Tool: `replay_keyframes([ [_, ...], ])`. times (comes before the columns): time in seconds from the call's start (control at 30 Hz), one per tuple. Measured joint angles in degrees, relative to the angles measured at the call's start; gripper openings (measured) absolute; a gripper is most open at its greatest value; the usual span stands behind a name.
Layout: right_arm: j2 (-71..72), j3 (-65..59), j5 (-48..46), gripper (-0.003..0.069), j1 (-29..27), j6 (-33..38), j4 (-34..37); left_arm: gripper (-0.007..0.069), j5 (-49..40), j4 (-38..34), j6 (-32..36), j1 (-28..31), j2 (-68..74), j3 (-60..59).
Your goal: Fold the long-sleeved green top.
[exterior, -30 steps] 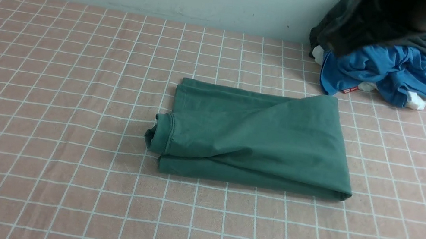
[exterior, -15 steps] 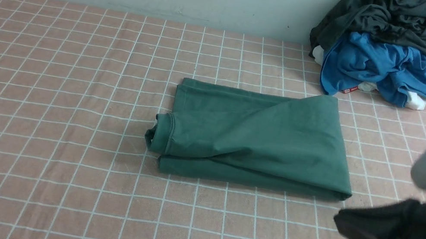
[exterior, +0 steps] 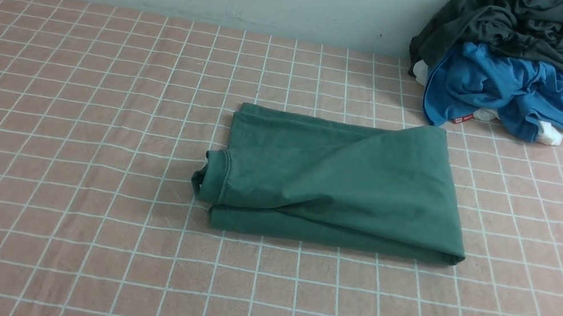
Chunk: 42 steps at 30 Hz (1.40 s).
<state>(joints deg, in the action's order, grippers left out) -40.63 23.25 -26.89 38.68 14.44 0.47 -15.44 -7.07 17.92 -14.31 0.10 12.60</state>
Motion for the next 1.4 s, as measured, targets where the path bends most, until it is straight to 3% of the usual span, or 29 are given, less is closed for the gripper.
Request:
replay_keyframes([
  [0.2,0.40,-0.90,-1.09,-0.0013,0.00,-10.19,-7.47,-0.0003,-0.06,0.00,0.00,0.00,0.00,0.00],
  [0.27,2.40,-3.44,0.94,-0.0013,-0.70,-18.60,-11.21,-0.0003,-0.06,0.00,0.00,0.00,0.00,0.00],
  [0.37,8.38,-8.14,5.13,-0.0013,-4.21,-27.51,-14.87,-0.0003,-0.16,0.00,0.00,0.00,0.00,0.00],
  [0.47,16.35,-12.85,8.08,-0.0013,-8.78,-30.16,-16.65,-0.0003,-0.19,0.00,0.00,0.00,0.00,0.00],
  [0.67,32.13,-20.39,9.80,-0.0013,-20.17,-28.59,-13.82,-0.0003,-0.38,0.00,0.00,0.00,0.00,0.00],
  [0.8,40.42,-24.44,9.93,-0.0013,-29.38,-20.85,-5.75,-0.0003,-0.45,0.00,0.00,0.00,0.00,0.00],
  [0.93,41.27,-24.75,8.67,-0.0013,-35.16,-14.80,0.74,-0.0003,-0.66,0.00,0.00,0.00,0.00,0.00],
  [1.4,41.27,-24.63,6.52,-0.0013,-36.48,-11.64,1.83,-0.0003,-0.83,0.00,0.00,0.00,0.00,0.00],
])
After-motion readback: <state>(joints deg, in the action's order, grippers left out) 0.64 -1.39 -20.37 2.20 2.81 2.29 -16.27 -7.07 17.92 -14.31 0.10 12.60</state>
